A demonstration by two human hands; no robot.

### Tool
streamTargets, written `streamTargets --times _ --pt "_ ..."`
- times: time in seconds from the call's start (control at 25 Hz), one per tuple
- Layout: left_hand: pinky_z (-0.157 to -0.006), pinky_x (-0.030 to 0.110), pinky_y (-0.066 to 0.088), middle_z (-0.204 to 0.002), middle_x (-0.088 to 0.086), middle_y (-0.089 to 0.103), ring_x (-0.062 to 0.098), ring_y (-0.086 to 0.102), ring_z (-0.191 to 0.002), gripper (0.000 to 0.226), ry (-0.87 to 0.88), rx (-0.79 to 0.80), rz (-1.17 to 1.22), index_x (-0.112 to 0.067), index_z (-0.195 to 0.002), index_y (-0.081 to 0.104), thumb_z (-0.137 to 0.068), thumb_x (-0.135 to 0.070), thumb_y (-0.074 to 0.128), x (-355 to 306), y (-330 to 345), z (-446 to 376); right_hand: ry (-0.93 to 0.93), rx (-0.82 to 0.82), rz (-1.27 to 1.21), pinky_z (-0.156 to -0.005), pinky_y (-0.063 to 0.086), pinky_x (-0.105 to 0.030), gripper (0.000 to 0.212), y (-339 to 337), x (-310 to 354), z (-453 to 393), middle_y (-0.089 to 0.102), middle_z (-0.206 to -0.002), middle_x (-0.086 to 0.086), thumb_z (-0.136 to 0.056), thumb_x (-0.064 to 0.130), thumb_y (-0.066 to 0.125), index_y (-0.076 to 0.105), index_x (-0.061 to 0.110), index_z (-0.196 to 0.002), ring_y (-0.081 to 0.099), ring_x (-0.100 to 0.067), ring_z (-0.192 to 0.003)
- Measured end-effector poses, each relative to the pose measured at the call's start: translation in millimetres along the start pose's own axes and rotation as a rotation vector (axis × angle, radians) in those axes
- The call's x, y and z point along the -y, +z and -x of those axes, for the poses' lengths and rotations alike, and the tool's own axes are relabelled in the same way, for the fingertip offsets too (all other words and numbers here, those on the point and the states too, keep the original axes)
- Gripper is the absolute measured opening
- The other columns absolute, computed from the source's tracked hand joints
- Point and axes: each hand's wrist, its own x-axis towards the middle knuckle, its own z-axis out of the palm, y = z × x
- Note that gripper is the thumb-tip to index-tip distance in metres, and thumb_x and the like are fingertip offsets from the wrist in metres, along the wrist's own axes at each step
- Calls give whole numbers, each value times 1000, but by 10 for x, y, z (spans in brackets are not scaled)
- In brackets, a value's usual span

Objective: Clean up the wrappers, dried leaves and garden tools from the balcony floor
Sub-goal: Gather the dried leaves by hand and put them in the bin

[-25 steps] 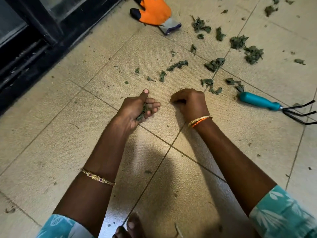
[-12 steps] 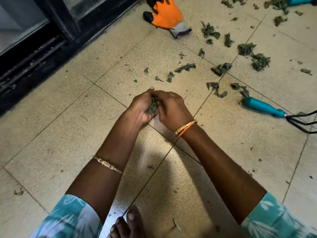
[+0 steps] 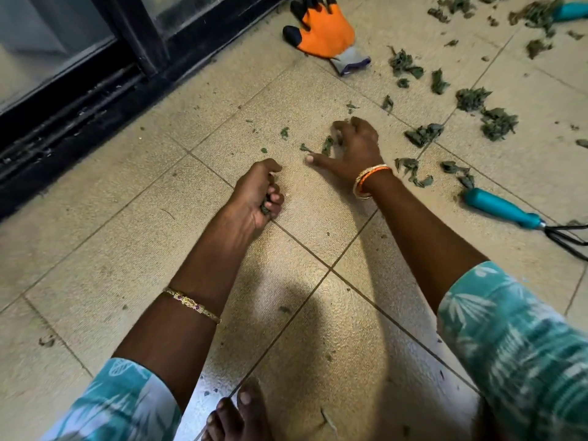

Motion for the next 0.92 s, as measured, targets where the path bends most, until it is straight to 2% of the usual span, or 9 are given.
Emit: streamTargets --times 0.12,0.24,0.36,0.44,0.52,0.6,0.72,0.8,0.92 --pt "-33 11 15 -40 -8 29 6 24 -31 32 -14 -21 38 -21 -58 30 -86 -20 48 32 -21 0 -96 -72 -88 -110 29 -46 54 311 261 99 32 -144 -23 -88 34 62 47 11 -134 23 -38 -136" --pt "-32 11 17 -42 -8 33 6 27 -32 30 -21 -27 72 -20 -59 33 -86 -18 46 46 -59 -13 -334 -128 -49 -101 42 -45 28 504 327 233 50 -132 -25 -90 1 53 63 4 -116 43 -39 -127" --pt "-30 13 21 -44 -7 39 6 33 -33 31 -29 -23 139 -19 -63 37 -93 -18 45 45 -113 -41 -454 -166 24 -89 51 -42 24 484 317 275 63 -118 -18 -86 -4 53 68 1 -104 58 -35 -111" --pt "-28 14 24 -46 -6 45 6 41 -35 34 -28 -22 169 -18 -64 40 -97 -21 46 58 -137 -53 -506 -199 43 -76 54 -43 18 416 350 237 69 -98 -16 -81 -6 55 71 0 -88 63 -34 -92" --pt "-29 14 28 -51 -5 53 5 47 -37 35 -18 -19 172 -17 -66 45 -100 -25 45 77 -139 -52 -395 -217 -140 -75 54 -35 17 328 406 195 72 -87 -13 -77 -7 60 73 1 -82 66 -28 -83" --pt "-31 14 34 -64 0 64 4 50 -38 33 -5 -21 159 -13 -74 53 -101 -28 43 95 -142 -56 -97 -200 -493 -75 52 -19 16 175 457 233 73 -85 -8 -77 -5 66 75 5 -86 67 -14 -78" --pt "-34 15 38 -94 12 71 6 53 -42 42 10 8 85 -4 -101 62 -103 -36 35 106 -147 -120 128 101 -968 -68 55 -20 14 0 567 470 72 -87 -12 -79 -2 69 72 3 -92 69 -12 -71" --pt "-42 19 48 -100 16 69 12 61 -53 51 28 29 47 -1 -111 61 -102 -42 33 111 -104 -105 47 145 -779 -67 55 -24 16 4 683 656 72 -86 -12 -83 -2 64 72 4 -94 68 -13 -70" --pt "-72 31 58 -94 18 70 26 69 -83 48 56 -11 72 0 -99 63 -102 -40 36 81 -45 -60 -368 -6 -342 -79 50 -32 29 114 865 887 69 -92 -10 -82 2 43 68 2 -98 61 -20 -83"
